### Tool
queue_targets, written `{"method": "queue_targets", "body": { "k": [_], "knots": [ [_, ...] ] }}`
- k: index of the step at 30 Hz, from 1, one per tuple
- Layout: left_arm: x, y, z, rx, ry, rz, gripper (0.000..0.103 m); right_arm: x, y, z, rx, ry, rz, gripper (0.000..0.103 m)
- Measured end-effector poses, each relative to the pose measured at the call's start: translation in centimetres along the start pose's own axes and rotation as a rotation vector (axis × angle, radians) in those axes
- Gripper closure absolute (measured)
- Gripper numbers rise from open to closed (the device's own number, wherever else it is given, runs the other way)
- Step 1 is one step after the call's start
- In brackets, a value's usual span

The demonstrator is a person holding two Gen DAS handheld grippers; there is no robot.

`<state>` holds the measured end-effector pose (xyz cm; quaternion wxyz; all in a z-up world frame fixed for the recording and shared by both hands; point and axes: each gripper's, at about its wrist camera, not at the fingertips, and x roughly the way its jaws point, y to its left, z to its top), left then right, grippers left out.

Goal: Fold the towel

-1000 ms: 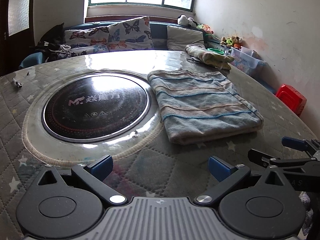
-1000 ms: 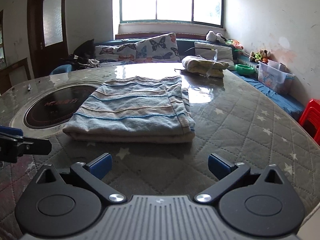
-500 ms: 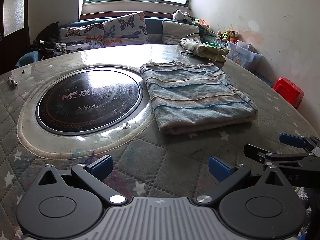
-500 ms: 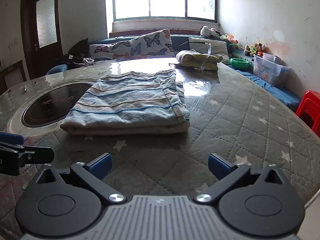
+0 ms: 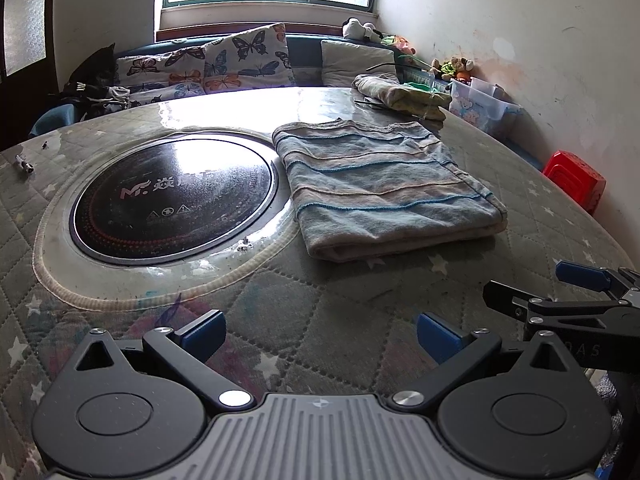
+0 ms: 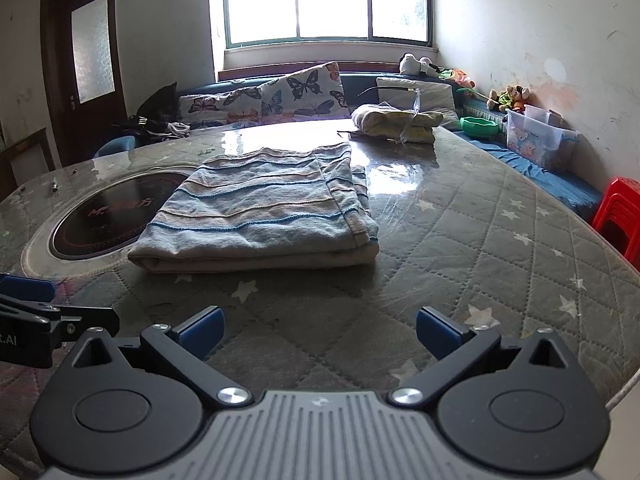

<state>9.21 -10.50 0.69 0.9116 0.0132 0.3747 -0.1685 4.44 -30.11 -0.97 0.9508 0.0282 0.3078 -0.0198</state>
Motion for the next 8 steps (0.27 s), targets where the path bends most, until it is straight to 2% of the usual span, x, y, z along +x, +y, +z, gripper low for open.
{"method": "queue_targets", "body": {
  "k": [8],
  "knots": [
    [-0.45, -0.23, -0.28, -0.002, -0.003, -0.001, 0.000, -0.53, 0.17, -0.24, 0.001, -0.002, 0.016, 0.000]
  ]
}}
